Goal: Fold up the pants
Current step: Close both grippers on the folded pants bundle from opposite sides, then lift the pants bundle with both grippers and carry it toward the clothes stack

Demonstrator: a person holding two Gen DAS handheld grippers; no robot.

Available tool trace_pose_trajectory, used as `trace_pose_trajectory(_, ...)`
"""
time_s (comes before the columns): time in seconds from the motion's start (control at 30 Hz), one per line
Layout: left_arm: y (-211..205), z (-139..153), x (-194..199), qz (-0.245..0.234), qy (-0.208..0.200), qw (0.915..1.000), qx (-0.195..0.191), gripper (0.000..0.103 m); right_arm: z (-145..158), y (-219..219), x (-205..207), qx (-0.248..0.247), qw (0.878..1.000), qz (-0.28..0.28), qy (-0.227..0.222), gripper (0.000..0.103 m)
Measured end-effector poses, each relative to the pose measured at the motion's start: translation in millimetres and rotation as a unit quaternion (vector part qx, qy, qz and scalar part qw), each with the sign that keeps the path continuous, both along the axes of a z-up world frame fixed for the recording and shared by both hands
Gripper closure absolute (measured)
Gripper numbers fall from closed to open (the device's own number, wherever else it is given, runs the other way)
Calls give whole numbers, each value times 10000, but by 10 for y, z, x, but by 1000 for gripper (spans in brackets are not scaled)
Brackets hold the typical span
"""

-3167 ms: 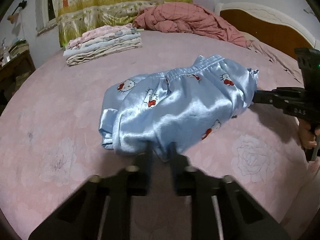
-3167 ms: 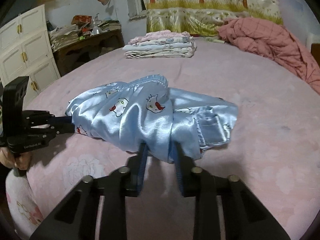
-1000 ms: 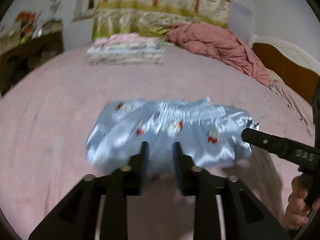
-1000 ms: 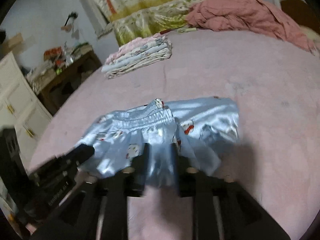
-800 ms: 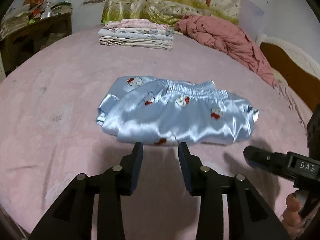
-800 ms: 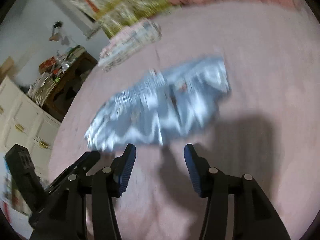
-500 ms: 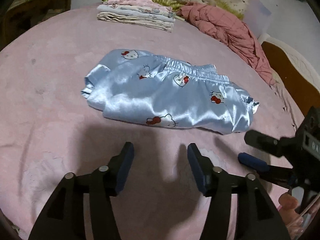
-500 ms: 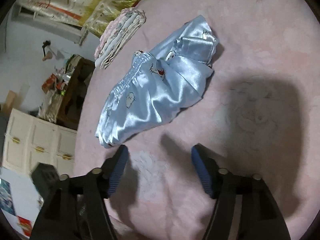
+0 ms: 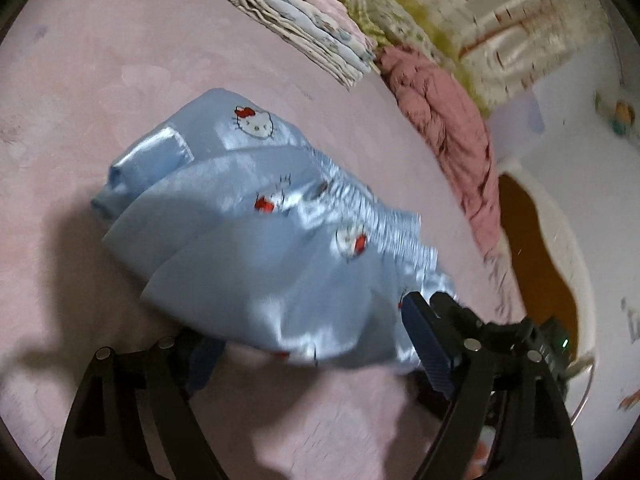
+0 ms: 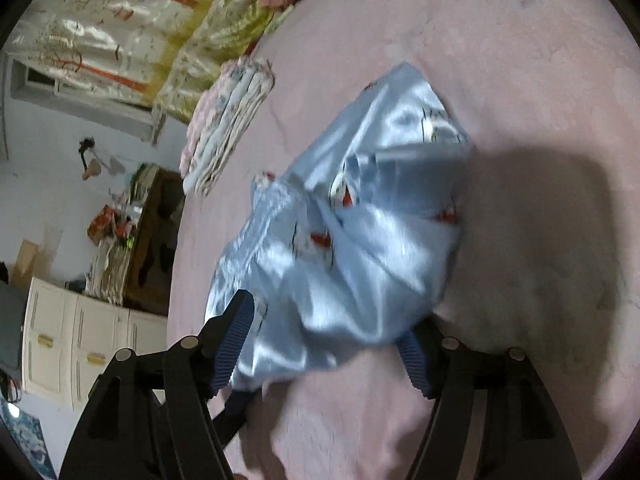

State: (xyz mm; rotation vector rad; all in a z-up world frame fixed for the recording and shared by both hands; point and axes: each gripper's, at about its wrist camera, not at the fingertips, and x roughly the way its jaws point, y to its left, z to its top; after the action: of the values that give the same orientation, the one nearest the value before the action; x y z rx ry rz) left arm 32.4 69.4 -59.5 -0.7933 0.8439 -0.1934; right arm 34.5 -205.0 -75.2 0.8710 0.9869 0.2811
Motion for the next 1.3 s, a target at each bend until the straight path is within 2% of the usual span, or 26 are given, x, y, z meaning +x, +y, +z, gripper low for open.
trace_pose_trajectory(0.13,41,-44,77,388,-184,9986,-312,25,8,50,119,-22,9996,-221,-190,31)
trace_pose_trajectory(0.2,38,-56,109,559,-272,9976,-297,29,8,63,157,-82,9990,-317,-303,31)
trace_pose_trajectory(0.3,-23,-54,218,641,-329,9974,66,35,9,95,216,-223,9979,-418,-444,31)
trace_pose_trajectory(0.4,-35,-21,353,527,-262,9975,402,36,21,117,322,-377,9968,-459,-539,31)
trace_pose_trajectory(0.43,-14,-13,391,518,-297,9972,461,36,20,99,393,-418,9966,-434,-556,31)
trace_pose_trajectory(0.5,72,-69,443,643,-242,9966,461,46,12,67,457,-385,9962,-472,-625,31)
trace_pose_trajectory(0.6,123,-101,526,727,-267,9960,449,49,11,120,609,-604,9946,-342,-774,30)
trace_pose_trajectory(0.67,68,-94,614,646,-252,9950,718,53,5,166,666,-697,9927,-237,-956,21)
trace_pose_trajectory(0.73,21,-86,676,580,-276,9940,887,53,10,197,712,-727,9914,-186,-1075,17)
trace_pose_trajectory(0.77,23,-85,694,583,-286,9935,932,57,16,210,737,-738,9909,-172,-1113,14)
trace_pose_trajectory(0.83,58,-107,728,620,-258,9934,935,70,5,212,760,-736,9904,-141,-1159,14)
trace_pose_trajectory(0.9,110,-147,768,661,-195,9937,887,91,-3,188,775,-668,9909,-175,-1155,14)
trace_pose_trajectory(0.97,116,-145,805,628,-208,9937,909,93,-7,186,781,-716,9903,-233,-1165,14)
trace_pose_trajectory(1.07,57,-87,849,543,-234,9901,1274,93,13,223,873,-1150,9864,-304,-1136,14)
trace_pose_trajectory(1.17,12,-76,907,422,-186,9881,1465,90,6,243,1086,-1341,9854,-93,-1046,12)
trace_pose_trajectory(1.23,20,-72,938,412,-196,9871,1533,85,14,229,1172,-1360,9846,81,-1093,13)
trace_pose_trajectory(1.27,24,-69,953,410,-222,9870,1539,82,23,230,1206,-1383,9838,145,-1135,17)
trace_pose_trajectory(1.3,20,-64,966,424,-251,9862,1579,82,31,228,1227,-1459,9820,178,-1189,32)
